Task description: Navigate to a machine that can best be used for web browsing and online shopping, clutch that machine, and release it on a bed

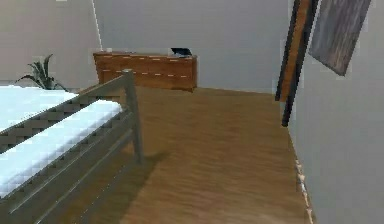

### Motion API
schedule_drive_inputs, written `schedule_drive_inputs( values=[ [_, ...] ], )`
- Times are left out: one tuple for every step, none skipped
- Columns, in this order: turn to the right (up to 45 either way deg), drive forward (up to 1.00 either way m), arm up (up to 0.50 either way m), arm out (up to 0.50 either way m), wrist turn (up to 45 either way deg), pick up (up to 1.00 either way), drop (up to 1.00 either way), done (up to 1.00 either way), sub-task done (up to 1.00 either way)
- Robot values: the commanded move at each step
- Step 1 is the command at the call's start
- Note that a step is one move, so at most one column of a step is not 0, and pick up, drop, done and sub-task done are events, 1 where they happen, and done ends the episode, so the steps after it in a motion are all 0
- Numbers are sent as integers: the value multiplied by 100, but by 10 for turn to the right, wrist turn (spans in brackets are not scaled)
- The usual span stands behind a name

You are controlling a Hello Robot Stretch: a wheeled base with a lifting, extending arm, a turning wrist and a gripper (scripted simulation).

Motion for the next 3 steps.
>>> schedule_drive_inputs(
  values=[
    [30,0,0,0,0,0,0,0,0],
    [60,0,0,0,0,0,0,0,0],
    [0,100,0,0,0,0,0,0,0]
  ],
)
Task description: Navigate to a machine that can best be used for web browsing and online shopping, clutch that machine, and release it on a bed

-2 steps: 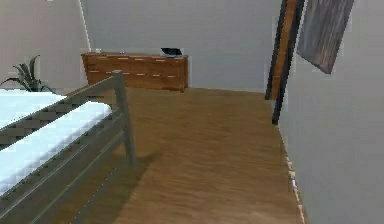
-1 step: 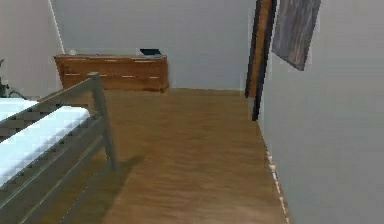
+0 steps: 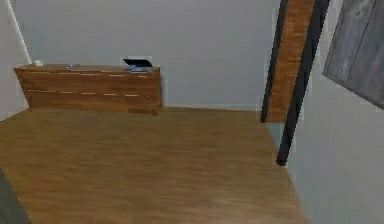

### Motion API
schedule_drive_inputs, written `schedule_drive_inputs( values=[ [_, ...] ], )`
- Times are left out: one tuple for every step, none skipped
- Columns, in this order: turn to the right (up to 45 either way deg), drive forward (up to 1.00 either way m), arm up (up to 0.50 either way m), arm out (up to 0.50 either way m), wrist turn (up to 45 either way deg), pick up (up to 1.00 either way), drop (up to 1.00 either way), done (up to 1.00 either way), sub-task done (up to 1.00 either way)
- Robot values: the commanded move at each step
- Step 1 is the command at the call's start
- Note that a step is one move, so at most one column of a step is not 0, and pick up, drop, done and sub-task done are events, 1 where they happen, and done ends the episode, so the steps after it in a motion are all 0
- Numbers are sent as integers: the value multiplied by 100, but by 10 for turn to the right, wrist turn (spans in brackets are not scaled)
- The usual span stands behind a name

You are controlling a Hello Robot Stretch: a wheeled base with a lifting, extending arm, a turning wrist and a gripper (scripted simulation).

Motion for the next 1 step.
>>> schedule_drive_inputs(
  values=[
    [30,0,0,0,0,0,0,0,0]
  ],
)
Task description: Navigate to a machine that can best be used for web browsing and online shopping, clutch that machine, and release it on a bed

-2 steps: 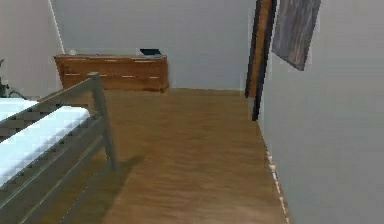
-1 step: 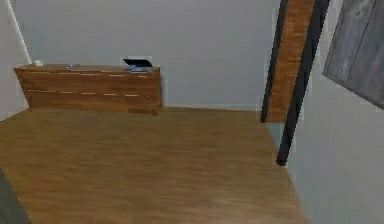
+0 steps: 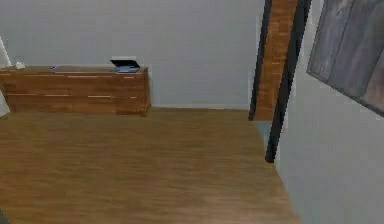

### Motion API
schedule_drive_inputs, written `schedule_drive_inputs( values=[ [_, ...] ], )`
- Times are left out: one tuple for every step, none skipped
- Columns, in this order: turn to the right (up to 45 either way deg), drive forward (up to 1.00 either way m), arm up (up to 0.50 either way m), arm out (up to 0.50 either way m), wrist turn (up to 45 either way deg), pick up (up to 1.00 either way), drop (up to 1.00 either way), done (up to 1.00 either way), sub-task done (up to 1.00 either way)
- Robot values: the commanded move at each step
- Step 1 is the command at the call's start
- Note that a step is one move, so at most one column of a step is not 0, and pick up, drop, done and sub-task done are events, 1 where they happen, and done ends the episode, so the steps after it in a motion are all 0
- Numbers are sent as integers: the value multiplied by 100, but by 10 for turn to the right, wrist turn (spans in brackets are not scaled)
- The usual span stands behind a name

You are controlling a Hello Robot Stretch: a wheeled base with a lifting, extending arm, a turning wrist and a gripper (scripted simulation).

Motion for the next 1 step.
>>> schedule_drive_inputs(
  values=[
    [0,95,0,0,0,0,0,0,0]
  ],
)
